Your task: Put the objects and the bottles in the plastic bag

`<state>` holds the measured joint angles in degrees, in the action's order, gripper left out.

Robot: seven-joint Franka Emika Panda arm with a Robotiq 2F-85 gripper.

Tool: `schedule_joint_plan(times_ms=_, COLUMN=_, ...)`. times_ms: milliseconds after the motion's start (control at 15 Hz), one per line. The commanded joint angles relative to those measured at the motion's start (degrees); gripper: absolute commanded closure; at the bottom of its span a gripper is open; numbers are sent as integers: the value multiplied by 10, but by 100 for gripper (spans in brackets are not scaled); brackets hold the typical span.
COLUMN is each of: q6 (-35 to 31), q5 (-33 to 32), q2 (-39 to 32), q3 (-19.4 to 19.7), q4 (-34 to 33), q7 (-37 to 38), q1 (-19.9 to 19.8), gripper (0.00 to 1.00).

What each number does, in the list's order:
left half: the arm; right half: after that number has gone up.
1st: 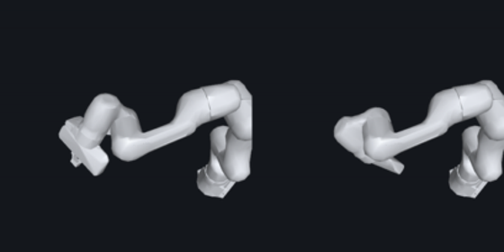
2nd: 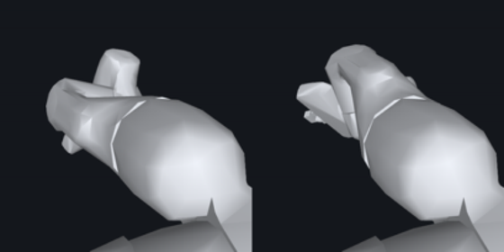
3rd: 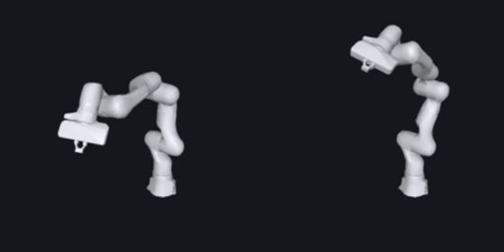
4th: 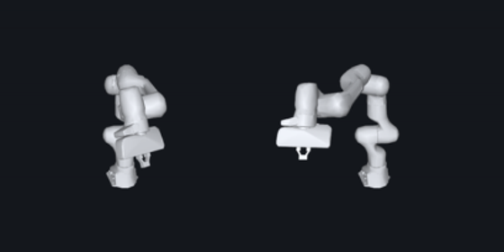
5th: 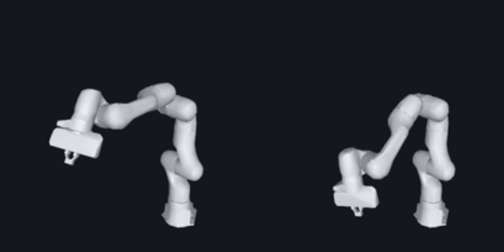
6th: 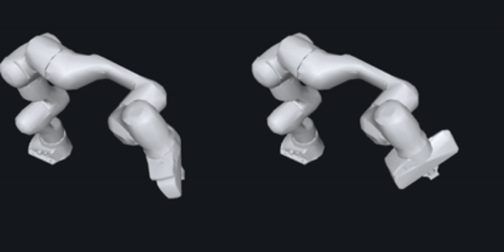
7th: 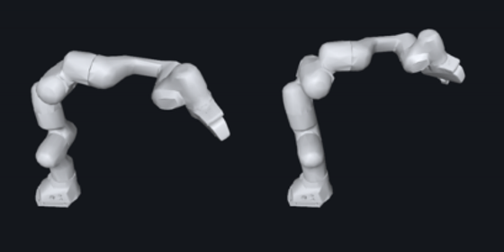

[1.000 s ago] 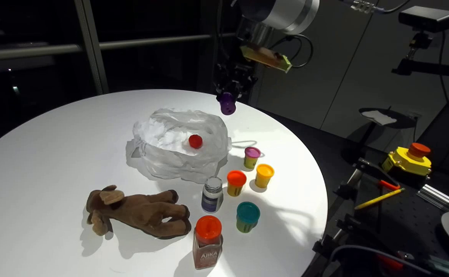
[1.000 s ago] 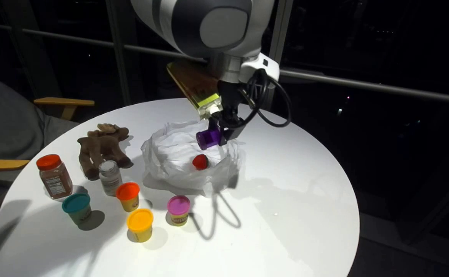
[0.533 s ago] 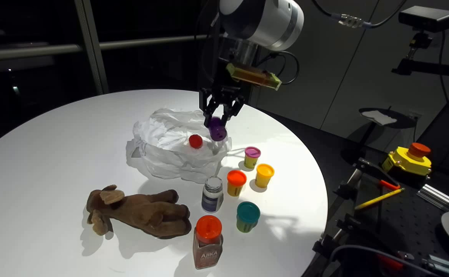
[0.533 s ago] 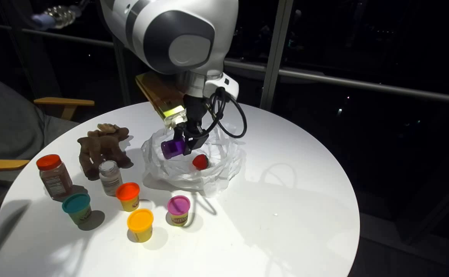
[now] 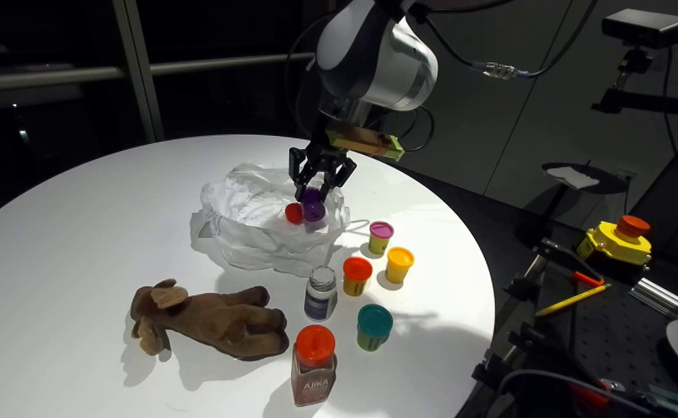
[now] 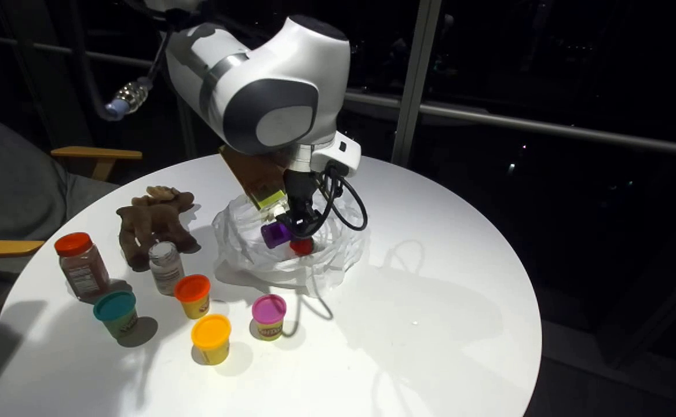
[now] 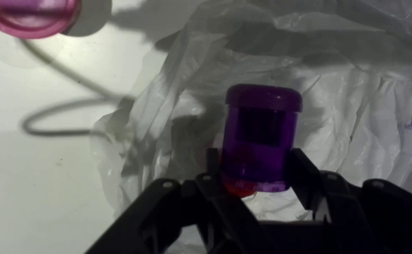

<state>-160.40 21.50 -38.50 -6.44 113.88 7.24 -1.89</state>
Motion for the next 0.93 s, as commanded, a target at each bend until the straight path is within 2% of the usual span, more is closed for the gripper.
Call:
schedule_joint_plan(times_ms=0, q6=-38, q5=-15, q2=-24, q3=9, q4=-24, q7=6, q1=4, gripper=74)
schedule_joint_plan(times_ms=400, q6=-39, q5=-42, q2=-55, q3=30, q4=-28, q7=12, q1=11, gripper=74)
schedule_joint_plan(times_ms=467, q6=-41, q5=-41, q2=-57, q3=24, q4=-27, q7=8, q1=6, gripper=24)
schedule_joint_plan(times_ms=600, q6=-44, q5=-40, q2=-47, q3=12, q4=-19, q7=-1, q1=0, gripper=16)
schedule_joint_plan(times_ms=733, q6=-54, q5=-45, q2=-17, q3=10, q4=-3, q7=-7, q1=4, gripper=1)
schedule_joint_plan(times_ms=867, q6=-58, q5=-56, q2=30, q3=11, q4=25, q7=-12, q1=8, gripper=0)
